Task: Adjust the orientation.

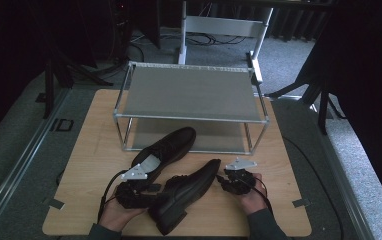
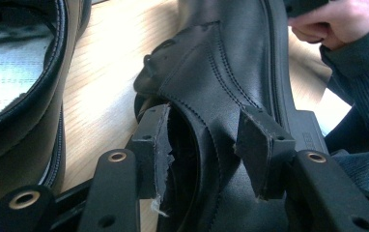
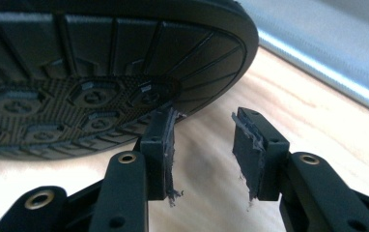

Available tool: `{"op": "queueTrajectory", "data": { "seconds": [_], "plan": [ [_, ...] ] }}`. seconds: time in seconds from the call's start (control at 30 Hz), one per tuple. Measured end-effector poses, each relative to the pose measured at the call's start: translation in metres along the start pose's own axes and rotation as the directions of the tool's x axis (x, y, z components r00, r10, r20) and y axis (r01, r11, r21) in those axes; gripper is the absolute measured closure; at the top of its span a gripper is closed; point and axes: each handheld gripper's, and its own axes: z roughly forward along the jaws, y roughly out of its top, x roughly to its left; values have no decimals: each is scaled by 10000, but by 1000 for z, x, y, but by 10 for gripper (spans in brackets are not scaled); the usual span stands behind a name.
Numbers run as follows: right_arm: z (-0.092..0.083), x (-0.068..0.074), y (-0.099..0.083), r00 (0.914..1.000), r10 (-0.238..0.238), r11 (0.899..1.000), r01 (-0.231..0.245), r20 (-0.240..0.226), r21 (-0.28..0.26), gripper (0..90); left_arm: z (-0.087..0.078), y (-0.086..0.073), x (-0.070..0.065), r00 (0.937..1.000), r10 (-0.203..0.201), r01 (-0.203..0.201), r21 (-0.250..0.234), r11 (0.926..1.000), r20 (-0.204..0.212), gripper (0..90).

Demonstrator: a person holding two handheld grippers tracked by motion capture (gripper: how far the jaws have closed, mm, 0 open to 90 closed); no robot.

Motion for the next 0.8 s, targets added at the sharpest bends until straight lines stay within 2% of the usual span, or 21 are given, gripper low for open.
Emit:
{"op": "queueTrajectory", "data": {
  "seconds": [0.1, 0.27, 0.5, 0.6, 0.7, 0.8],
  "plan": [
    [10, -2, 10, 10000, 63, 10000, -63, -44, -36, 588, 2, 1, 1, 9999, -79, 79, 20, 10000, 131, 554],
    [15, -3, 16, 9999, 105, 9999, -106, -63, -55, 588, 7, 4, -1, 9994, -27, 24, 107, 9999, 358, 557],
    [27, -4, 30, 9998, 173, 9998, -173, -48, -77, 609, 13, 5, -6, 9987, -33, 22, 208, 9998, 499, 546],
    [29, -5, 33, 9998, 194, 9998, -194, -42, -20, 585, 14, 7, -11, 9989, 24, -36, 247, 9997, 466, 545],
    [19, -4, 35, 9995, 198, 9998, -199, 250, 41, 543, 14, 8, -12, 9992, 83, -94, 261, 9996, 397, 545],
    [-5, 3, 39, 9972, -55, 9989, 89, 751, -460, 513, 14, 9, -14, 9990, 128, -139, 238, 9996, 424, 545]
  ]
}}
